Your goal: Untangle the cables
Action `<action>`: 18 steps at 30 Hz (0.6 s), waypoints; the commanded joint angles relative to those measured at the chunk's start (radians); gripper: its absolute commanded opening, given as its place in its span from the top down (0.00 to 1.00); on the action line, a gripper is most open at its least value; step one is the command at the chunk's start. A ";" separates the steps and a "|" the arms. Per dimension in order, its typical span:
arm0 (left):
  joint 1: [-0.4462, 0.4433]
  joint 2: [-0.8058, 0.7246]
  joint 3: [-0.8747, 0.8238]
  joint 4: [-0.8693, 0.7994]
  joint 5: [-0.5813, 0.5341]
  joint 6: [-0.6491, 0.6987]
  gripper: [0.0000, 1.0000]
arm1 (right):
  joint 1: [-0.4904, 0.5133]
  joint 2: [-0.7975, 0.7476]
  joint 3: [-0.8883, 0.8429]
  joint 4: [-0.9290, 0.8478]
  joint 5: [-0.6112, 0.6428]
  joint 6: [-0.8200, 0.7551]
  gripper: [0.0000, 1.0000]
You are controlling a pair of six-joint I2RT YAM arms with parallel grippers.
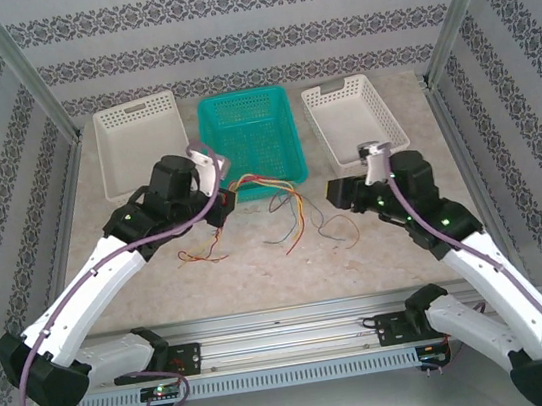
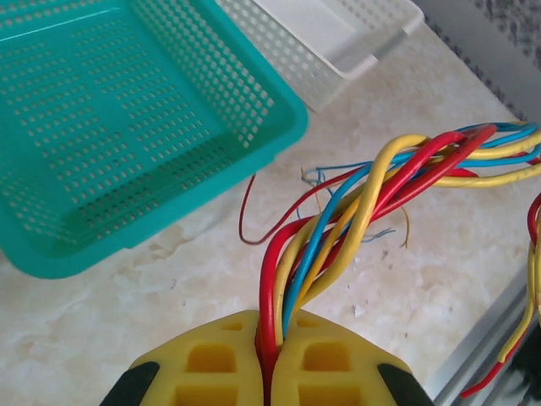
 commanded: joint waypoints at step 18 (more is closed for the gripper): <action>-0.103 0.052 0.030 -0.062 -0.040 0.178 1.00 | 0.217 0.157 0.007 0.219 -0.094 -0.169 0.51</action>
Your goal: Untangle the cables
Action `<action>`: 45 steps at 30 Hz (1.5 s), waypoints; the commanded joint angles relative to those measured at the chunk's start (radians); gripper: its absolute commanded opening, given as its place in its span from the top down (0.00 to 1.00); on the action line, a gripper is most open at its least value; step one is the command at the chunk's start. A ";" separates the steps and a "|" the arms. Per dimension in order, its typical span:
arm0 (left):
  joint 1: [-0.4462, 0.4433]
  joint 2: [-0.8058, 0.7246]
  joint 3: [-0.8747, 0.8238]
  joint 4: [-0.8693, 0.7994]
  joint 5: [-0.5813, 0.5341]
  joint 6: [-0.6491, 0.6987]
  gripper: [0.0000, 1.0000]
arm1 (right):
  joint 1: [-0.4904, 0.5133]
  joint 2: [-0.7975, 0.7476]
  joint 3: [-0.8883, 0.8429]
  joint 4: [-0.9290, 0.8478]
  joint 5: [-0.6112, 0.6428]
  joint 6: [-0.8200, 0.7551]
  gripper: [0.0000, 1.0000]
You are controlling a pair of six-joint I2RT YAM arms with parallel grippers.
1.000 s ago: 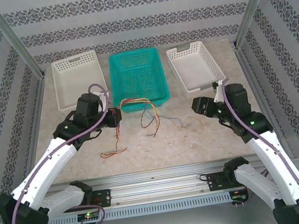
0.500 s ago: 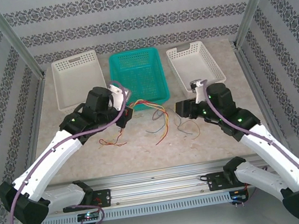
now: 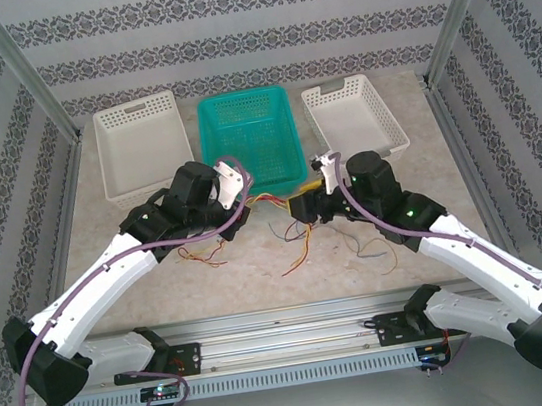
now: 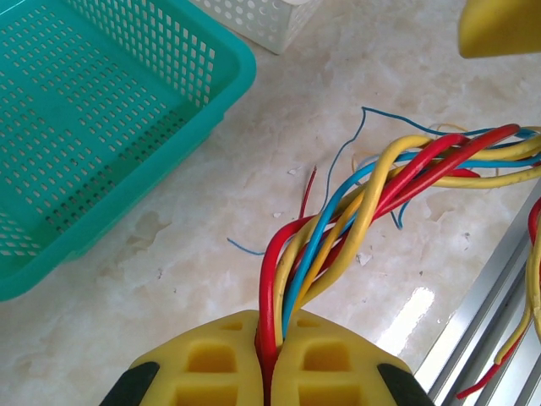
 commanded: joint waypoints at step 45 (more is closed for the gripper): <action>-0.064 -0.064 -0.307 0.689 0.248 -0.529 0.27 | -0.012 -0.046 -0.068 0.235 -0.004 0.212 1.00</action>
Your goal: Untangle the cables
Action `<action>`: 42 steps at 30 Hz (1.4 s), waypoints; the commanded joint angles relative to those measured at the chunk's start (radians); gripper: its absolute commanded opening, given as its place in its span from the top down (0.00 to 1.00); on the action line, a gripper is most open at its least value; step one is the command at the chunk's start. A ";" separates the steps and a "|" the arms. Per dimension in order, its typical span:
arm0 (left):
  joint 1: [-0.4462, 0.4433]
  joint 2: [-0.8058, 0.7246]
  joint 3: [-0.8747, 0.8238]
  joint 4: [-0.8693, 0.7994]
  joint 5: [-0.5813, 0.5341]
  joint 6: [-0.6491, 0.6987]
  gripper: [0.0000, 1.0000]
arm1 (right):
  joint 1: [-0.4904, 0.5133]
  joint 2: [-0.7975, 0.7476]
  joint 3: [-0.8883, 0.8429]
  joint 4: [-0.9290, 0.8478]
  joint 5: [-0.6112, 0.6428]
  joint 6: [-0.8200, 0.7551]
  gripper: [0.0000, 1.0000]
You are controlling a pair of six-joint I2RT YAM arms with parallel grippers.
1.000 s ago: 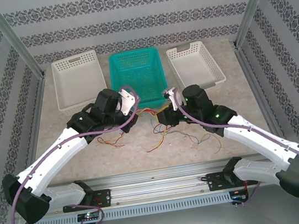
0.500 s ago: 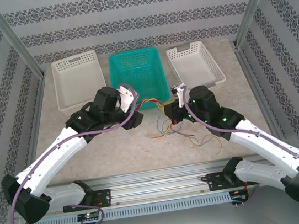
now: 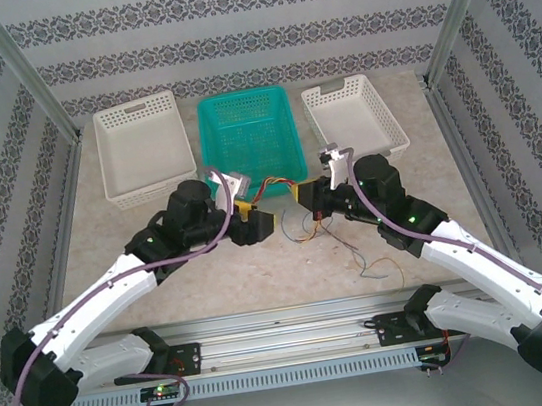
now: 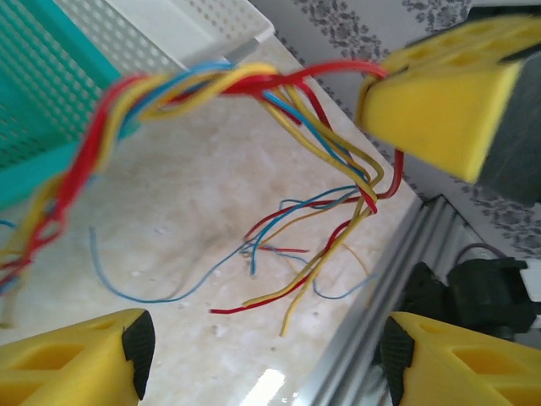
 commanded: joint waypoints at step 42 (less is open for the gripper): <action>-0.048 0.212 -0.292 1.134 -0.165 -0.390 0.57 | 0.053 -0.035 -0.103 0.293 -0.215 0.287 1.00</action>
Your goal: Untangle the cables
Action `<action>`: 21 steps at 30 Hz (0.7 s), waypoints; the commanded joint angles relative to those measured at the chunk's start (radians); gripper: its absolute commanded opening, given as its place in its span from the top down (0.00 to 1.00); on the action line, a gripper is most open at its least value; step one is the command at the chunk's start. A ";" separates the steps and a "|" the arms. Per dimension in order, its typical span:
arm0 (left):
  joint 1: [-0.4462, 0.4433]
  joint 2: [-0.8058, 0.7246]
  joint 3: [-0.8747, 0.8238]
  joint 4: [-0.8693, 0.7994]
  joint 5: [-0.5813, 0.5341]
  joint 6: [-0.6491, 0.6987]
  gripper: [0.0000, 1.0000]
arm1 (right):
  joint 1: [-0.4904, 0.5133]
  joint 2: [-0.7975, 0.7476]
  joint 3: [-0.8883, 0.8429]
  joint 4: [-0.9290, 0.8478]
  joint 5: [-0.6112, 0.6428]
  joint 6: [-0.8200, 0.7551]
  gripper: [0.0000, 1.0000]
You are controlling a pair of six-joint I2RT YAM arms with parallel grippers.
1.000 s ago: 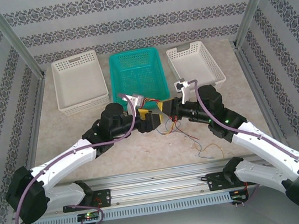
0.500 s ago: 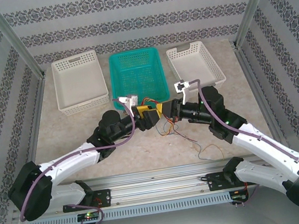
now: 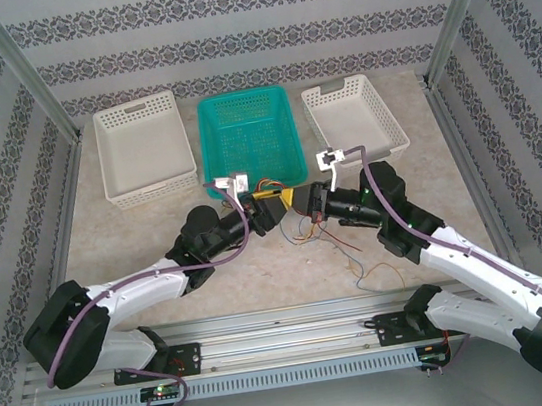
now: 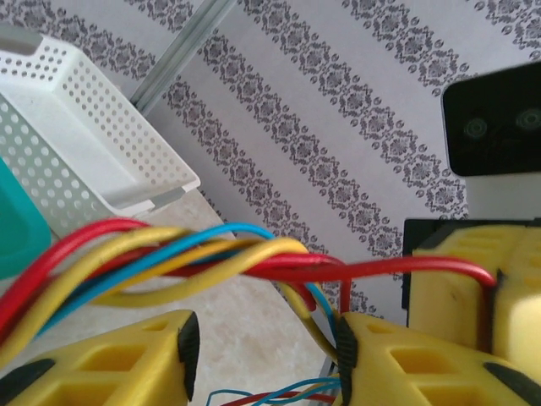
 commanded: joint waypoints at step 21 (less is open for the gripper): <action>-0.002 -0.271 -0.125 -0.233 -0.028 0.091 1.00 | 0.076 -0.186 -0.100 -0.074 0.083 -0.068 1.00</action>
